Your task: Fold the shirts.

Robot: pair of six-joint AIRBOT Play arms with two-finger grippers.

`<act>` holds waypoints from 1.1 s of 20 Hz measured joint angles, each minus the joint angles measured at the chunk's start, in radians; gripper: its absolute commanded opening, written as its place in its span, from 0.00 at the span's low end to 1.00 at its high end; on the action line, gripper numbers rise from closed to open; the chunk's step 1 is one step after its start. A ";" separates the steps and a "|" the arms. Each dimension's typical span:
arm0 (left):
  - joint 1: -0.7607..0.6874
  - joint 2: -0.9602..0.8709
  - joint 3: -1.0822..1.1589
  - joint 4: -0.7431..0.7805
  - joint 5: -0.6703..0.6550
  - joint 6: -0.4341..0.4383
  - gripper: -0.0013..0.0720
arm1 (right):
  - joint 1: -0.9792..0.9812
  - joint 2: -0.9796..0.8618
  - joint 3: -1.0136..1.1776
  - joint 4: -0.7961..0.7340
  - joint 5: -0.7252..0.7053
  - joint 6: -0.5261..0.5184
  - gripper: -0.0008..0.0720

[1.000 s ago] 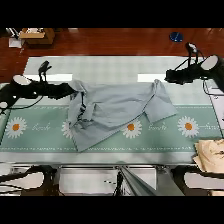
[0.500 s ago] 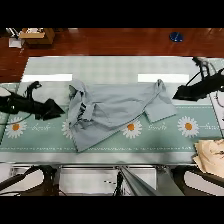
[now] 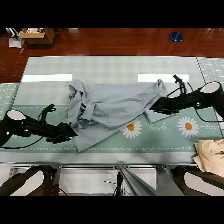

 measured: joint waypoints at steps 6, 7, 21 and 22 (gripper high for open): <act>-0.130 0.002 -0.018 -0.007 0.088 -0.016 0.80 | 0.164 0.000 -0.018 0.061 -0.082 -0.009 0.68; -0.139 0.002 -0.018 -0.006 0.085 -0.019 0.80 | 0.176 0.000 -0.019 0.070 -0.083 -0.010 0.68; -0.194 -0.095 -0.018 -0.013 0.123 -0.066 0.95 | 0.272 0.000 -0.021 0.116 -0.085 -0.011 0.68; -0.203 -0.122 -0.018 -0.029 0.108 -0.062 0.83 | 0.273 0.000 -0.020 0.116 -0.085 -0.011 0.68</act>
